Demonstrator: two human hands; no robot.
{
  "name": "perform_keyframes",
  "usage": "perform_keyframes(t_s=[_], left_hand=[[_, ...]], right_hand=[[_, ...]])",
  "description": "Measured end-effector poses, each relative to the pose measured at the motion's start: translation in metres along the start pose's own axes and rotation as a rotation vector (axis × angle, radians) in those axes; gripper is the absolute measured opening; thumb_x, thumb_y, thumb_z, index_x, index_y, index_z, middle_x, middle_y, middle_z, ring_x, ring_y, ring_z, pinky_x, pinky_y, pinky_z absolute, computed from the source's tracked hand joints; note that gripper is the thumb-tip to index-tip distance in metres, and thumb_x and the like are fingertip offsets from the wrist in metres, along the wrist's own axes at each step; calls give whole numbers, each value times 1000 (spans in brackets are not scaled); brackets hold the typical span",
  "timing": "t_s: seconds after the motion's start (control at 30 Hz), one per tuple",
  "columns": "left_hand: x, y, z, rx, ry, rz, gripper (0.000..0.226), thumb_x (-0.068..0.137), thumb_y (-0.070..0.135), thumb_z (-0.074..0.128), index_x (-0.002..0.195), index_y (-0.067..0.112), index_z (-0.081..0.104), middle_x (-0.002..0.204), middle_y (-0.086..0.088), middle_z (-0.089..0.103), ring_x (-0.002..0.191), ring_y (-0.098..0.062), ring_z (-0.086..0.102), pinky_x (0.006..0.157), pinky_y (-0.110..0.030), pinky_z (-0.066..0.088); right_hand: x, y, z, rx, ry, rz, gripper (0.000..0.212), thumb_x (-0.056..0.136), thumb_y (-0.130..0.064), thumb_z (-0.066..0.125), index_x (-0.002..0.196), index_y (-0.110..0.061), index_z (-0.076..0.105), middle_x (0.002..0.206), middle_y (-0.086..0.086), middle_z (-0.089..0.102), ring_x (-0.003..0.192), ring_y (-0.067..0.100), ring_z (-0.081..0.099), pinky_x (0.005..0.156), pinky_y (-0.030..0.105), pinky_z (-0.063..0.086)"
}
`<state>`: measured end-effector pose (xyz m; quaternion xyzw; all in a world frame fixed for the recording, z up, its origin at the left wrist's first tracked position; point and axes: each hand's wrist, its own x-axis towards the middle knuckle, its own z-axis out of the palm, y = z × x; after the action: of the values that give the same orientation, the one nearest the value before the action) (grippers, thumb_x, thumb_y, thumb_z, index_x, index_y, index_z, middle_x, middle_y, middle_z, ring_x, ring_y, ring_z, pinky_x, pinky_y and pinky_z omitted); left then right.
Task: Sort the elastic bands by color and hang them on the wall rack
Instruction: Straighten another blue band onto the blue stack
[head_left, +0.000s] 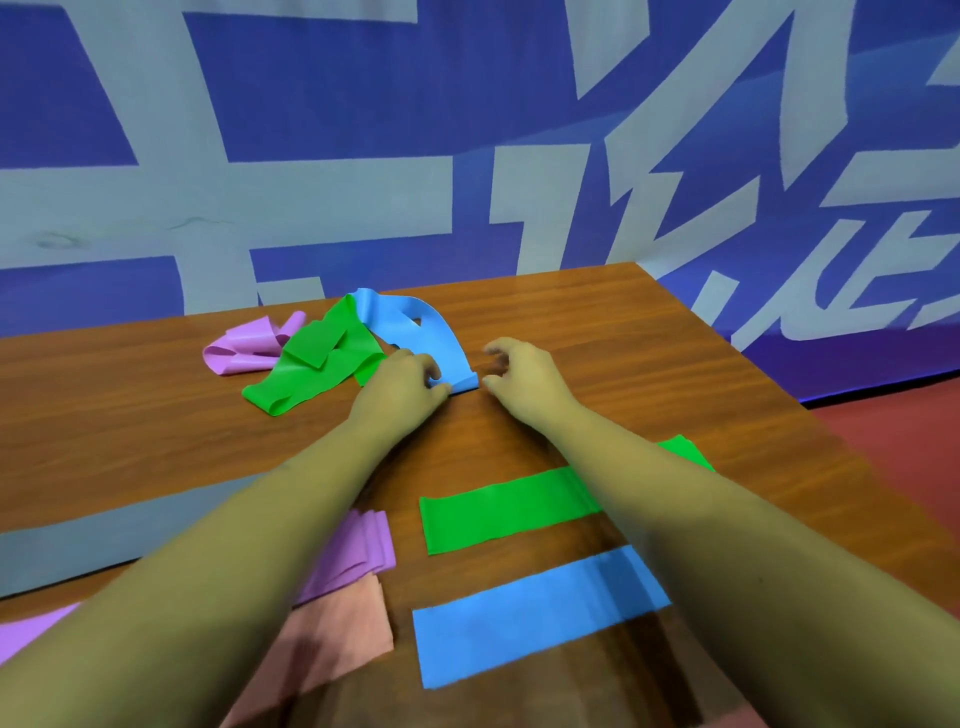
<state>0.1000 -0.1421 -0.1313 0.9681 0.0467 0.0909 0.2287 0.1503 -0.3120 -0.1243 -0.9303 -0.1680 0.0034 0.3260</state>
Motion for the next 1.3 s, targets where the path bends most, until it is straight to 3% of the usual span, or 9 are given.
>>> perform_keyframes(t_s=[0.17, 0.3, 0.4, 0.53, 0.67, 0.83, 1.0, 1.13, 1.3], left_hand=[[9, -12, 11, -39, 24, 98, 17, 87, 30, 67, 92, 15, 72, 92, -2, 52, 91, -21, 55, 82, -35, 47], [6, -11, 0, -77, 106, 144, 12, 90, 27, 63, 91, 16, 69, 91, -2, 58, 87, -19, 55, 77, -31, 42], [2, -1, -22, -128, 185, 204, 11, 93, 23, 60, 89, 14, 66, 94, -5, 64, 87, -23, 59, 80, -36, 44], [-6, 28, -69, -166, 306, 299, 10, 94, 19, 59, 94, 11, 65, 93, -3, 67, 90, -22, 58, 76, -29, 38], [-20, 60, -114, -177, 322, 336, 12, 94, 20, 59, 99, 13, 67, 94, -3, 69, 91, -21, 60, 78, -31, 42], [-48, 83, -153, -272, 337, 367, 6, 93, 21, 61, 91, 20, 67, 84, 8, 65, 81, -9, 56, 68, -12, 37], [-77, 98, -172, -748, 210, 274, 10, 91, 18, 66, 90, 27, 66, 80, 11, 65, 74, 1, 59, 72, -16, 46], [-100, 114, -181, -915, 97, 279, 18, 96, 12, 58, 86, 23, 68, 72, 13, 67, 68, 0, 59, 69, -19, 50], [-123, 130, -191, -915, 83, 311, 14, 95, 12, 58, 88, 17, 68, 76, 4, 63, 65, -2, 57, 67, -20, 48]], right_hand=[[16, 8, 23, -30, -58, -60, 29, 87, -17, 64, 115, -19, 70, 113, 6, 62, 104, 18, 59, 92, 23, 41], [13, 4, 17, 68, 75, -105, 8, 85, -17, 67, 90, -21, 71, 96, -2, 57, 81, 8, 52, 82, 23, 41], [7, -13, -3, 162, 156, -145, 8, 84, -15, 65, 82, -22, 68, 93, -3, 61, 70, 4, 51, 72, 17, 39], [-6, -47, -39, 339, 251, -185, 9, 84, -12, 67, 92, -15, 66, 94, -2, 67, 67, 8, 55, 71, 21, 43], [-27, -84, -80, 370, 280, -270, 33, 86, -18, 69, 118, -21, 63, 101, -10, 63, 56, -1, 44, 63, 6, 37], [-59, -111, -126, 259, 290, -314, 10, 88, -20, 68, 93, -14, 72, 66, -18, 49, 59, 4, 44, 58, 11, 32], [-90, -137, -153, 353, 298, -348, 10, 87, -13, 64, 92, -6, 70, 81, 2, 69, 76, 18, 62, 74, 34, 52], [-119, -154, -176, 442, 301, -352, 13, 89, -11, 64, 97, -3, 70, 88, 8, 68, 77, 10, 58, 72, 26, 49], [-143, -157, -187, 397, 172, -317, 21, 90, -26, 67, 106, -13, 69, 91, 1, 66, 79, 8, 57, 66, 23, 47]])
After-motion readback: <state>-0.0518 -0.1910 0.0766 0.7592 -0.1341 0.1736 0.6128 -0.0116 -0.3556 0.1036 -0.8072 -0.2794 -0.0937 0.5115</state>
